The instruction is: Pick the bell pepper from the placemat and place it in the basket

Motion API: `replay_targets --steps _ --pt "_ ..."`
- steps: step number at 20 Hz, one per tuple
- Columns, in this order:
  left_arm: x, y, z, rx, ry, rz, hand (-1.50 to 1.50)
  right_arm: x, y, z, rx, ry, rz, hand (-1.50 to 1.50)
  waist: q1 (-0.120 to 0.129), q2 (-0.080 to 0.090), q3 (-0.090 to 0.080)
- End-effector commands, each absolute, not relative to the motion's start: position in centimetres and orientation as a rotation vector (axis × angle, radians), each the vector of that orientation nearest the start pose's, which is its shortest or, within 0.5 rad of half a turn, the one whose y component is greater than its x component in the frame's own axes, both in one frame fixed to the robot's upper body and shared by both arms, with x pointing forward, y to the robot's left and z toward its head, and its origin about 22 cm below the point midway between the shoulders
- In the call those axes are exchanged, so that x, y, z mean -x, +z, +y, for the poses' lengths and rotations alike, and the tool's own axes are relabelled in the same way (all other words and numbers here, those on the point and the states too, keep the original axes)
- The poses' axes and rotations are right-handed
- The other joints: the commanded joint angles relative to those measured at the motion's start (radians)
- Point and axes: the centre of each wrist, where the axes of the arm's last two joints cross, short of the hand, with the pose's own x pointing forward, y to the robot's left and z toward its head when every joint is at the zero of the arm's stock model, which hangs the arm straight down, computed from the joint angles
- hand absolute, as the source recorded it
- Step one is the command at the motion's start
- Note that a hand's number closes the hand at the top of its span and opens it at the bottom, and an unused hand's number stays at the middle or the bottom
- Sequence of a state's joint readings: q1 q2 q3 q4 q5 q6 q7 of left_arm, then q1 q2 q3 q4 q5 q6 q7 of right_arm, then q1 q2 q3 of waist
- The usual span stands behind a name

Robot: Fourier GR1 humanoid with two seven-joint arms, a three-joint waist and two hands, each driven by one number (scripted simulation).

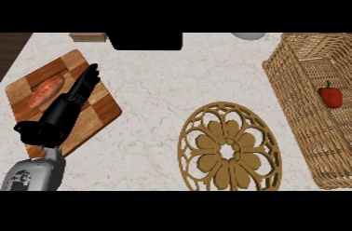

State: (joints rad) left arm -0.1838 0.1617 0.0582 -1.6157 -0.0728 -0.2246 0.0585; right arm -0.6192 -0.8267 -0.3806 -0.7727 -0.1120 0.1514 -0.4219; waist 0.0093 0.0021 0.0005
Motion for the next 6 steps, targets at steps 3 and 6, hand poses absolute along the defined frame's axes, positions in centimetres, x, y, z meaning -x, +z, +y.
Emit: replay_targets --steps 3,6 --pt "-28.3 6.9 25.9 -0.033 -0.385 -1.687 0.00 -32.1 20.0 -52.7 0.513 -0.096 -1.926 -1.50 -0.001 0.000 0.000" --pt "-28.6 5.6 25.6 -0.035 -0.391 -1.681 0.00 -30.4 22.5 -55.2 0.455 -0.133 -1.847 -1.50 -0.001 0.002 0.000"
